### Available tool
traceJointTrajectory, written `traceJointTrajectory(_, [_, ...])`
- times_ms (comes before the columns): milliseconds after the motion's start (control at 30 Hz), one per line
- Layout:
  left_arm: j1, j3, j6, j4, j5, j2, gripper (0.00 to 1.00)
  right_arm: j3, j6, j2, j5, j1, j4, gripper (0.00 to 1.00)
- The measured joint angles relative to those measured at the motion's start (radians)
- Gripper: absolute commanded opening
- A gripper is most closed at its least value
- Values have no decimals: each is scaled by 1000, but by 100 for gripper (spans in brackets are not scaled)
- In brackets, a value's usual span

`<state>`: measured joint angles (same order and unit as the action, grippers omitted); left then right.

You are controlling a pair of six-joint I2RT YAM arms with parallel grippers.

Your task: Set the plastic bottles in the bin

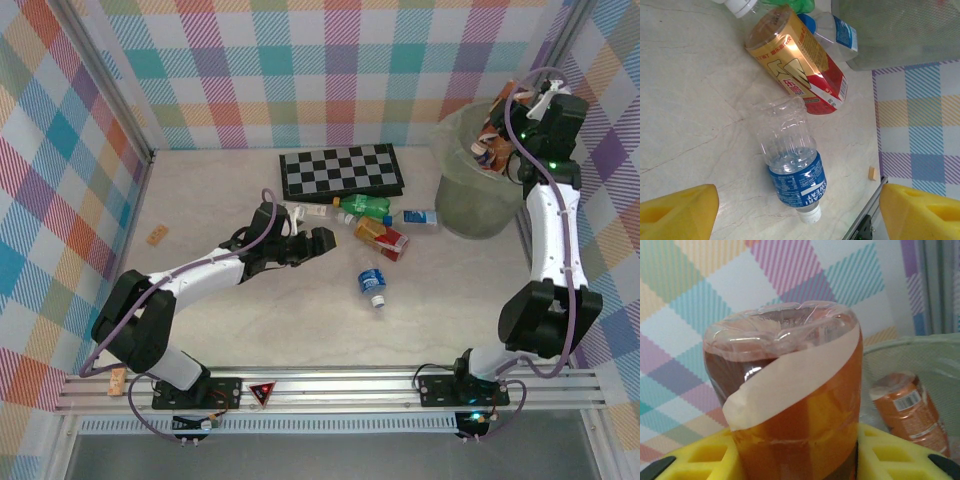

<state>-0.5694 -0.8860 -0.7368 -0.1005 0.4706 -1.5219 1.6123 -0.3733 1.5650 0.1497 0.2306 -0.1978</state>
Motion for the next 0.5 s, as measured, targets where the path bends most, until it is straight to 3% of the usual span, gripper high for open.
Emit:
traceJointTrajectory(133, [0, 12, 1, 26, -27, 26, 89, 11, 21, 62, -27, -2, 2, 42])
traceJointTrajectory(500, [0, 16, 1, 68, -70, 46, 91, 173, 30, 254, -57, -30, -64, 46])
